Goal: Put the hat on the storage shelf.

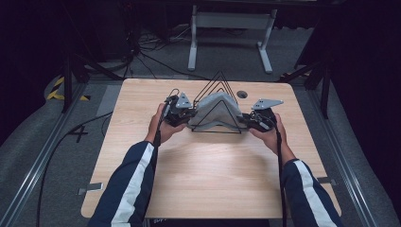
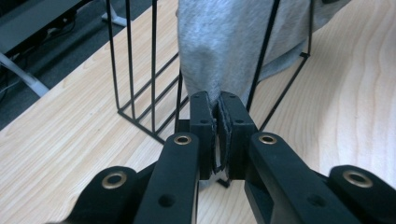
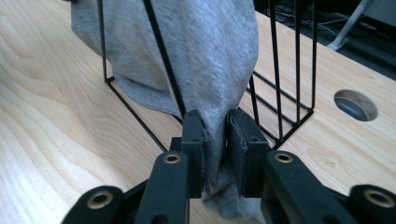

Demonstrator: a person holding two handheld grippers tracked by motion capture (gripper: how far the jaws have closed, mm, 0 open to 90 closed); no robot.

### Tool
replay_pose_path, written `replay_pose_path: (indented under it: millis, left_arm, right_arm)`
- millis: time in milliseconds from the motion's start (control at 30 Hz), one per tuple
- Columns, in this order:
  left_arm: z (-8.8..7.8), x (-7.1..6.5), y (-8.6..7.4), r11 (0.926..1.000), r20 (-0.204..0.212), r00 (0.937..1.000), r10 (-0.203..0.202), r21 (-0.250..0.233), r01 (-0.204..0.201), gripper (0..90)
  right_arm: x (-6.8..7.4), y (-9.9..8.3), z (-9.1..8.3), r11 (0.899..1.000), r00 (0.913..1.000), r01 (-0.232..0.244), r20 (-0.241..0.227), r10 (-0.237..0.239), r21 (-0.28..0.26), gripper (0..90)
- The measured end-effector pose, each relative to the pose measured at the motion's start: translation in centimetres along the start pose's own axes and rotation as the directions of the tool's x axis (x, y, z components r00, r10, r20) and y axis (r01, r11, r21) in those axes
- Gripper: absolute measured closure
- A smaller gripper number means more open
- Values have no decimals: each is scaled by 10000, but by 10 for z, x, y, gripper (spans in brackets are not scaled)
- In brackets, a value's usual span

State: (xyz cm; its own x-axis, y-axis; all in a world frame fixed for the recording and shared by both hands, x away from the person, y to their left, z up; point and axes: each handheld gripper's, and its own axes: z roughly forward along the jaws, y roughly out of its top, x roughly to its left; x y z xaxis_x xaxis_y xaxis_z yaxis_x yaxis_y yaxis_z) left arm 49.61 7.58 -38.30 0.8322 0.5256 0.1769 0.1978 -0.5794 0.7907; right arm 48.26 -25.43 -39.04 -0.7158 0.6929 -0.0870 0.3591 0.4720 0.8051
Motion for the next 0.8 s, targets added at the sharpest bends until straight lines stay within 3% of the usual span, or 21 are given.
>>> replay_pose_path:
  millis: [433, 800]
  left_arm:
    - [-34, -12, -8, 9981, -23, 9986, 526, 334, -524, 830]
    - [-59, -18, -32, 9937, 131, 9976, 685, 875, -694, 805]
  right_arm:
    - [9, 4, -26, 9987, 9991, 408, 132, -413, 317, 717]
    - [15, -7, -44, 9945, 9968, 740, 237, -759, 742, 672]
